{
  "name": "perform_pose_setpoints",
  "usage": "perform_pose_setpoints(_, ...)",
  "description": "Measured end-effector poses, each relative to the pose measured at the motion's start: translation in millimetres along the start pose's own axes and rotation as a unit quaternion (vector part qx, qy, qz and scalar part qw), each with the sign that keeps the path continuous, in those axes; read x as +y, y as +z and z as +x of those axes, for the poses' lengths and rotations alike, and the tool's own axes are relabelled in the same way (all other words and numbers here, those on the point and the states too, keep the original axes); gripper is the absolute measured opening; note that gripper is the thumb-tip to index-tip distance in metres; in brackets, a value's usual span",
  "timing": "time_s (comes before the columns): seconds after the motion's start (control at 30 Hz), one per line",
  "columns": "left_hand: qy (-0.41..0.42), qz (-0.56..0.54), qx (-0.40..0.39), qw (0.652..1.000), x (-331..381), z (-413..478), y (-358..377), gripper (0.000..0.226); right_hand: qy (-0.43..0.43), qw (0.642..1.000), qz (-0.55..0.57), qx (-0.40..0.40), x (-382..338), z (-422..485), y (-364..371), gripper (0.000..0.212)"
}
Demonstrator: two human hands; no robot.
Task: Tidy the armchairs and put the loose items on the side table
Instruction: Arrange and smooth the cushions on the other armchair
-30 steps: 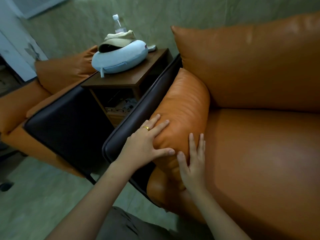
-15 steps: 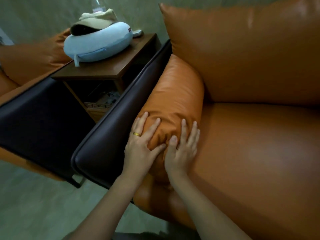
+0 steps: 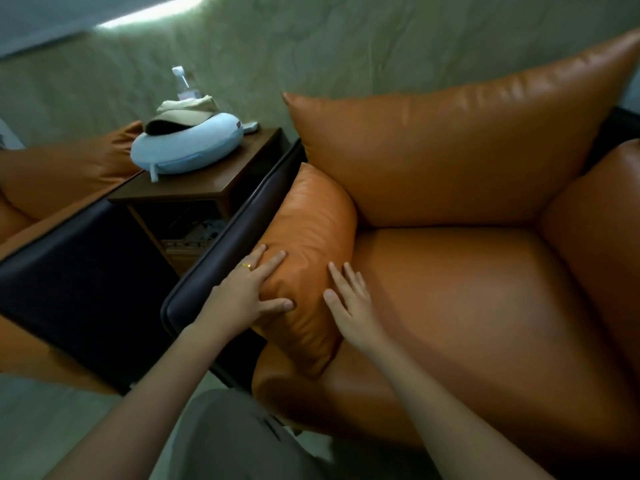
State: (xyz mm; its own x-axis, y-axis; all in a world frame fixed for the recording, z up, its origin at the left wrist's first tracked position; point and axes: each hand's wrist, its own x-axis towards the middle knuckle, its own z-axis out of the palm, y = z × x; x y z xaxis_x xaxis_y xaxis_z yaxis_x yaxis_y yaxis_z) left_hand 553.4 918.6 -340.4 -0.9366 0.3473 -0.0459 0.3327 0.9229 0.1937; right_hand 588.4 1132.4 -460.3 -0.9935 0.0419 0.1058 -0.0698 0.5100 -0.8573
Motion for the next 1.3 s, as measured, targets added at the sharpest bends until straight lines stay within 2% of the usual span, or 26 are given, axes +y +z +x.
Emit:
perform_pose_setpoints(0.1, 0.010, 0.036, -0.003, 0.999, 8.2, -9.3, -7.0, 0.099, -0.011, 0.999, -0.039, -0.012, 5.1, -21.5, -23.0, 0.054)
perform_pose_setpoints(0.3, 0.042, 0.116, 0.017, 0.992, 63.2, 19.3, 5.3, 0.090, -0.060, 0.974, -0.214, -0.044, 12.2, -60.0, -90.4, 0.053)
perform_pose_setpoints(0.4, 0.093, 0.126, 0.006, 0.988, 103.8, 38.9, 24.2, 0.079, -0.033, 0.971, -0.239, -0.001, 12.6, -76.1, -134.2, 0.055)
perform_pose_setpoints(0.57, 0.160, 0.100, -0.029, 0.982, 178.6, 57.7, 59.4, 0.074, 0.035, 0.955, -0.280, 0.093, 16.6, -104.8, -223.7, 0.056)
perform_pose_setpoints(0.73, 0.228, 0.060, -0.029, 0.971, 266.2, 67.9, 69.4, 0.072, 0.081, 0.938, -0.286, 0.178, 20.7, -141.7, -298.9, 0.057)
perform_pose_setpoints(0.9, 0.291, -0.039, -0.022, 0.956, 366.2, 91.5, 80.9, 0.054, 0.130, 0.926, -0.293, 0.200, 27.0, -169.8, -351.7, 0.053)
perform_pose_setpoints(1.07, 0.348, -0.173, -0.035, 0.921, 458.8, 127.4, 121.2, 0.051, 0.200, 0.889, -0.368, 0.185, 54.9, -168.8, -396.6, 0.055)
perform_pose_setpoints(1.17, 0.373, -0.258, -0.033, 0.891, 507.5, 164.9, 118.7, 0.051, 0.242, 0.883, -0.366, 0.168, 69.8, -143.7, -424.8, 0.058)
perform_pose_setpoints(1.23, 0.394, -0.266, -0.028, 0.880, 535.1, 193.5, 110.9, 0.048, 0.272, 0.881, -0.353, 0.157, 80.7, -124.5, -443.7, 0.062)
perform_pose_setpoints(1.3, 0.419, -0.212, -0.037, 0.882, 559.1, 220.0, 102.8, 0.047, 0.299, 0.881, -0.343, 0.131, 88.0, -107.3, -457.0, 0.069)
